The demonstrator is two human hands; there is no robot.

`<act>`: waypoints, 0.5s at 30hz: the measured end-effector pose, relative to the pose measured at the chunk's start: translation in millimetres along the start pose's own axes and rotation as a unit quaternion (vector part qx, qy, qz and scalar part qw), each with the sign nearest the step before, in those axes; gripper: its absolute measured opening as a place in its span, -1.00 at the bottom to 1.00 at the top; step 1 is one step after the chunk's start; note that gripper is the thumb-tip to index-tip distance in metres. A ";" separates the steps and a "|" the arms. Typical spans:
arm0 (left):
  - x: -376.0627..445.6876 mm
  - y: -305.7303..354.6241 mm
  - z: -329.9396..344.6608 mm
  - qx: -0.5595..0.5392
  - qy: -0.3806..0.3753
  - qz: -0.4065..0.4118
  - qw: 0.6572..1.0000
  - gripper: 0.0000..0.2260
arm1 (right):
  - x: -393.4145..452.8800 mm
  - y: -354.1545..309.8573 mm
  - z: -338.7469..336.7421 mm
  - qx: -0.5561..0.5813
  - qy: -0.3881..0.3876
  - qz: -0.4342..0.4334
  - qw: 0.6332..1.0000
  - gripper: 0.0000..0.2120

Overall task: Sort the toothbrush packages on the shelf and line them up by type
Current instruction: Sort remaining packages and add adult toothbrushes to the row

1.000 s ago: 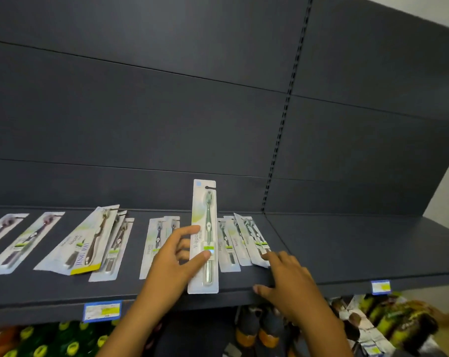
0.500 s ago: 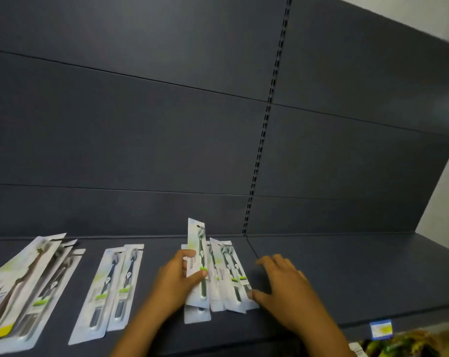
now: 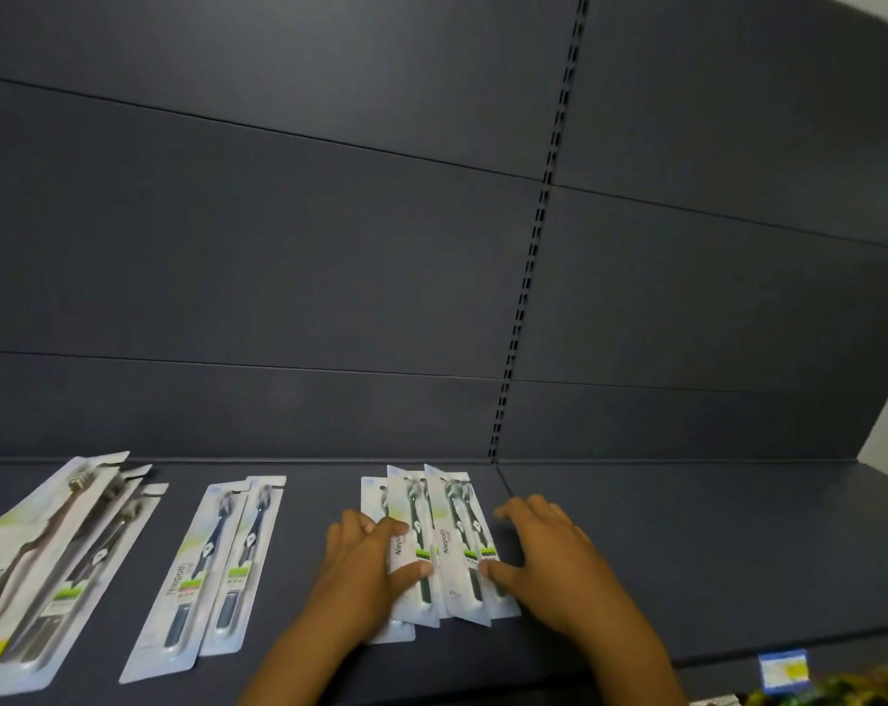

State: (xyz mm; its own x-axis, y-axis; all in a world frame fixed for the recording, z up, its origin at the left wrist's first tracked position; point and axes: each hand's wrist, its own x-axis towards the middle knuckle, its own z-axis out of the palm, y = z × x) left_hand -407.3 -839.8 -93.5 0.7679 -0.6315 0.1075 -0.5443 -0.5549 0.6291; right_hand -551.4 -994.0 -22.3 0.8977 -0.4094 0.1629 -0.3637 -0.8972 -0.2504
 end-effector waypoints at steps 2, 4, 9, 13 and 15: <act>-3.6 1.1 -4.7 0.002 0.006 0.007 1.000 -0.47 | -0.6 -1.0 -1.1 0.002 -0.004 -0.005 1.000 -0.56; -8.1 2.2 -14.0 0.008 0.016 0.020 1.000 -0.47 | -1.8 -1.9 -0.8 0.002 -0.010 -0.012 1.000 -0.55; -26.5 10.4 -55.6 0.102 0.036 0.037 0.993 -0.48 | -5.2 -18.6 0.7 -0.004 -0.028 -0.050 0.998 -0.45; -58.1 12.1 -94.0 0.213 0.056 0.004 0.975 -0.43 | -9.9 -52.0 -1.6 -0.003 -0.041 -0.103 0.994 -0.36; -80.6 8.7 -114.4 0.264 0.059 -0.022 0.963 -0.43 | -13.0 -72.1 -3.1 -0.007 -0.050 -0.130 0.990 -0.35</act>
State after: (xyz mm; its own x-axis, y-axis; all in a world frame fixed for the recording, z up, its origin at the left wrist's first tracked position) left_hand -435.3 -731.8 -8.6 0.8097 -0.5533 0.1957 -0.5830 -0.7966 0.1598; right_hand -537.6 -924.5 -3.4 0.9815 -0.1455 0.1242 -0.1190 -0.9727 -0.1992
